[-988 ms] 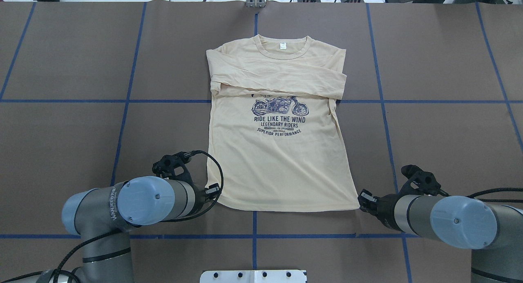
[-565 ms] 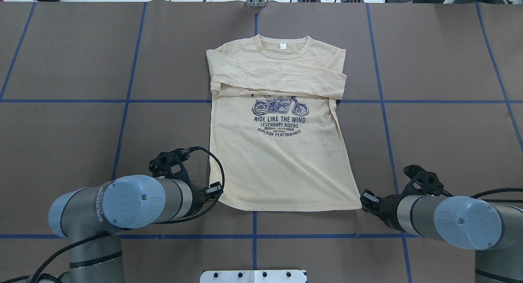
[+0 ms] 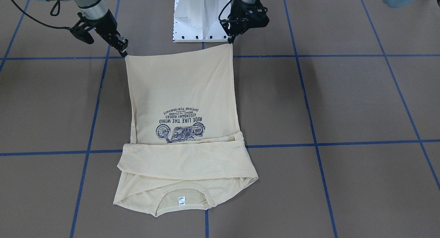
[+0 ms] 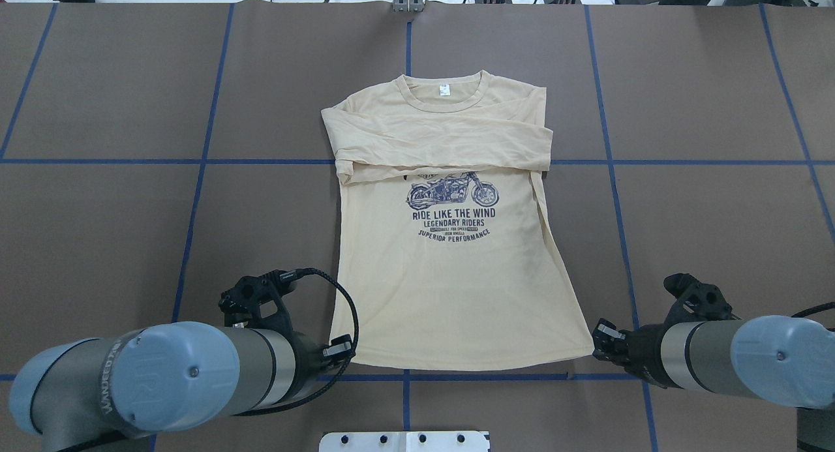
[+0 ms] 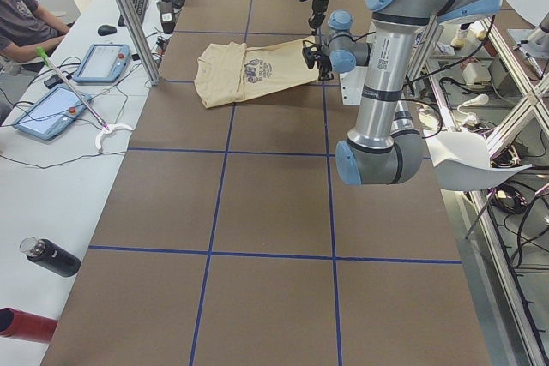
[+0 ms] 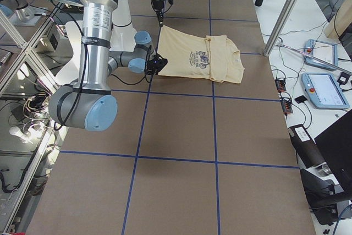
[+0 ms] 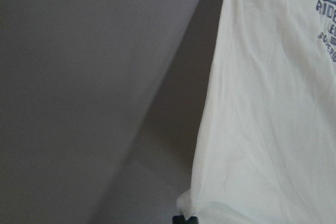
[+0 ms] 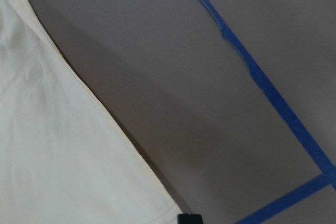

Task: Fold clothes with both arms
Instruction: 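Lift the hem with both grippers and fold it toward the collar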

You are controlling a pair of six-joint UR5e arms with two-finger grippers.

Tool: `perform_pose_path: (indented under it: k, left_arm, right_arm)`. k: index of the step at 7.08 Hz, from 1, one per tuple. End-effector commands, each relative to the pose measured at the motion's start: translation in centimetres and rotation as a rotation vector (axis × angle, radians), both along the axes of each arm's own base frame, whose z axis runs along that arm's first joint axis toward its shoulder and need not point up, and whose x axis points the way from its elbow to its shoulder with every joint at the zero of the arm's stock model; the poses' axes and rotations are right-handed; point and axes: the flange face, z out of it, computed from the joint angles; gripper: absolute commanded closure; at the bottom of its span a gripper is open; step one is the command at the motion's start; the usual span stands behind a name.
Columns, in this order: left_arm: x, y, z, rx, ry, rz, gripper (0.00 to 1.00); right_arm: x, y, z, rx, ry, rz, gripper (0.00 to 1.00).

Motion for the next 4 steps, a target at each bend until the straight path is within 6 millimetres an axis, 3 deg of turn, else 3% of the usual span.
perform_pose_path:
  k: [1, 4]
  left_arm:
    - [-2.7, 2.3, -1.9, -0.028, -0.008, 0.055, 1.0]
    - [-5.1, 2.6, -1.1, -0.03, -0.011, 0.055, 1.0]
  right_arm:
    - [2.3, 1.8, -2.0, -0.076, -0.05, -0.095, 1.0]
    - [4.7, 3.5, -5.5, -0.142, -0.123, -0.159, 1.0]
